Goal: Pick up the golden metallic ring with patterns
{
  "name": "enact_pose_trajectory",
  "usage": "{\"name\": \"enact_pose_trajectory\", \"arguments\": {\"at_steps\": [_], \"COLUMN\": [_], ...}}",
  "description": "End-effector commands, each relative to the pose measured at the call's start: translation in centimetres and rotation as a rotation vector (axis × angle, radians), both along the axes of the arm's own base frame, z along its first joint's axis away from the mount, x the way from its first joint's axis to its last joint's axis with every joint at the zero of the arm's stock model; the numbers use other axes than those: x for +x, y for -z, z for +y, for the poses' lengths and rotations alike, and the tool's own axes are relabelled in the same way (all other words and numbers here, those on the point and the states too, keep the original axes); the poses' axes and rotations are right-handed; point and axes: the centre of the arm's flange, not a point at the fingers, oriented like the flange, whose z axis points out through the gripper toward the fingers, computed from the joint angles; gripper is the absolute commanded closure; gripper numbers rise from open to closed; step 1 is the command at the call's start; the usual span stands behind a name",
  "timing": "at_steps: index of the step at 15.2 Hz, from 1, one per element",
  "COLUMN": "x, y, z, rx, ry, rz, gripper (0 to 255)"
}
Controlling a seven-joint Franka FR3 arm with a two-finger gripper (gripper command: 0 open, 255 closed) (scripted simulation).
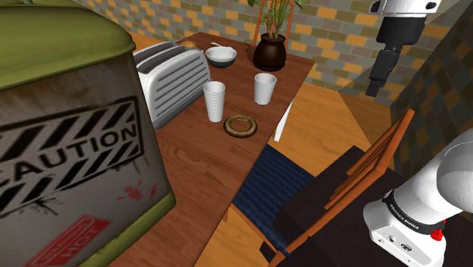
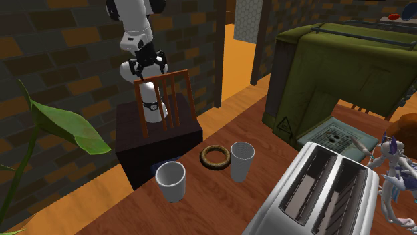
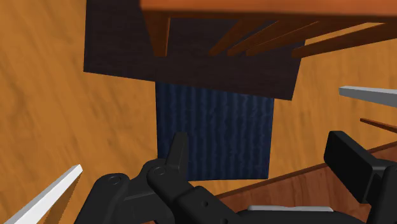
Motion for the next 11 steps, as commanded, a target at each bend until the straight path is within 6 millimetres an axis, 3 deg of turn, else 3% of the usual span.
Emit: {"name": "enact_pose_trajectory", "arguments": {"at_steps": [1, 11], "x": [0.0, 8.8], "y": [0.0, 7.7], "z": [0.0, 5.5], "rx": [0.0, -0.023], "ry": [0.0, 0.135], "rz": [0.0, -0.004], "gripper": [0, 0]}}
